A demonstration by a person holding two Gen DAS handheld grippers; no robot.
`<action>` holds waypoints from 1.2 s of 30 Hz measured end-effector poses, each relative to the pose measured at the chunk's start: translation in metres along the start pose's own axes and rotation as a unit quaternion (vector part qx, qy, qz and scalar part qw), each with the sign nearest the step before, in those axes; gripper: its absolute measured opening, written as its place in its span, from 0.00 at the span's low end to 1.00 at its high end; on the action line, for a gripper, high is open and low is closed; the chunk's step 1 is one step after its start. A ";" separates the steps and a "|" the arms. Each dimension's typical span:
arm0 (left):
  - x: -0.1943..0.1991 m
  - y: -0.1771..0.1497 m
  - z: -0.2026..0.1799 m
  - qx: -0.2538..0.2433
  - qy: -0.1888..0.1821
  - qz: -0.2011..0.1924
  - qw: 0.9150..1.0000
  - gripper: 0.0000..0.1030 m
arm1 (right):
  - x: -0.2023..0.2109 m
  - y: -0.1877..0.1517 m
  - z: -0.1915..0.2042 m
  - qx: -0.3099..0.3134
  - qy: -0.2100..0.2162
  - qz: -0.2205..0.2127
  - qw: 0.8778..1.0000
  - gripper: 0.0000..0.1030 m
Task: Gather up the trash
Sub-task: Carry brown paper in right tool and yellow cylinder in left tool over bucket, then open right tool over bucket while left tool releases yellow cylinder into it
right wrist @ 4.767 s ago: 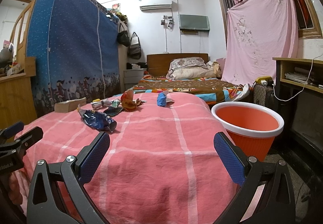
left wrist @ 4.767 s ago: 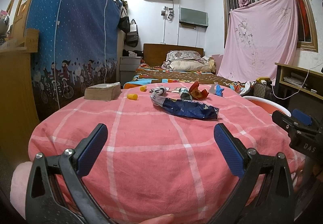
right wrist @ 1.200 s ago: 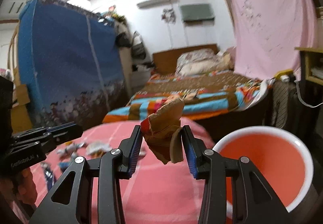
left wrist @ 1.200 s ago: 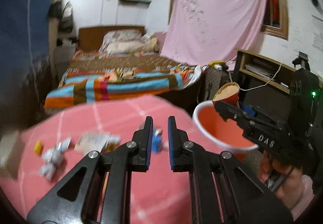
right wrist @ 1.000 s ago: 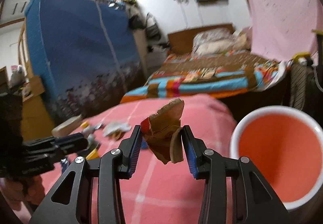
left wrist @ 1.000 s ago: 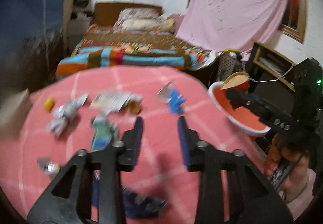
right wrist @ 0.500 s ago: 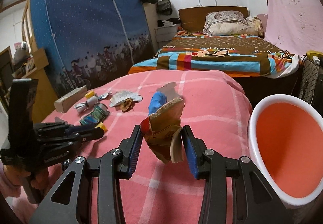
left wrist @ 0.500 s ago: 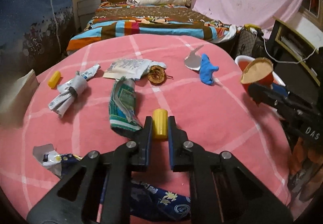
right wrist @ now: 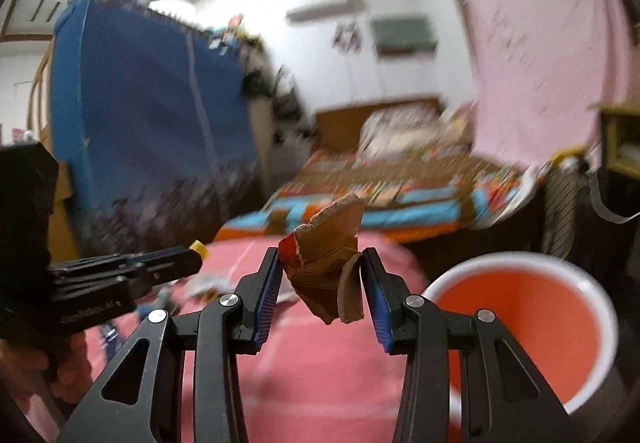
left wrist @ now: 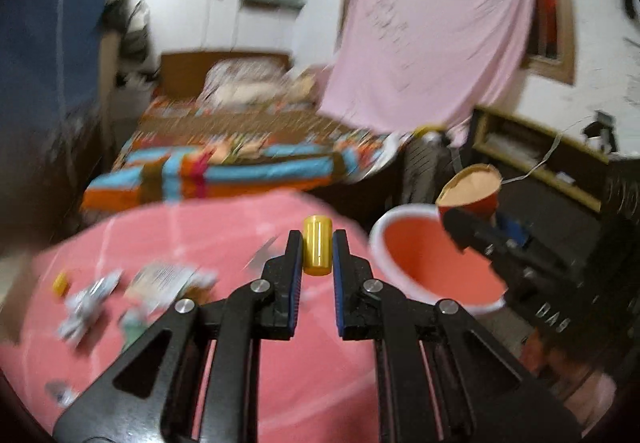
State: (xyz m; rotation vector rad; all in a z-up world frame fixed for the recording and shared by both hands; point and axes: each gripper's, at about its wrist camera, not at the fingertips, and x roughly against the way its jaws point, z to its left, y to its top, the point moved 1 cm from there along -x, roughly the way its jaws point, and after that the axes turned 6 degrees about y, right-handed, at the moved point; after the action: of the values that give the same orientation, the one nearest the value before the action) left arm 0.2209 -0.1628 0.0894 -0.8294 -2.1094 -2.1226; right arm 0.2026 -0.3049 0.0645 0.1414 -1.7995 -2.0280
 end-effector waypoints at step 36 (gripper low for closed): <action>-0.127 0.002 -0.100 0.037 -0.148 0.187 0.970 0.13 | 0.022 -0.035 -0.143 -0.187 -0.172 0.037 0.966 0.52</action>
State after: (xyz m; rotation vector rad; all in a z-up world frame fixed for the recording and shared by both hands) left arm 0.2960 -0.2996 0.0480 -1.4770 -1.9341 -1.8073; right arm 0.2240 -0.4432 0.0129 -0.4069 -1.5352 -2.4052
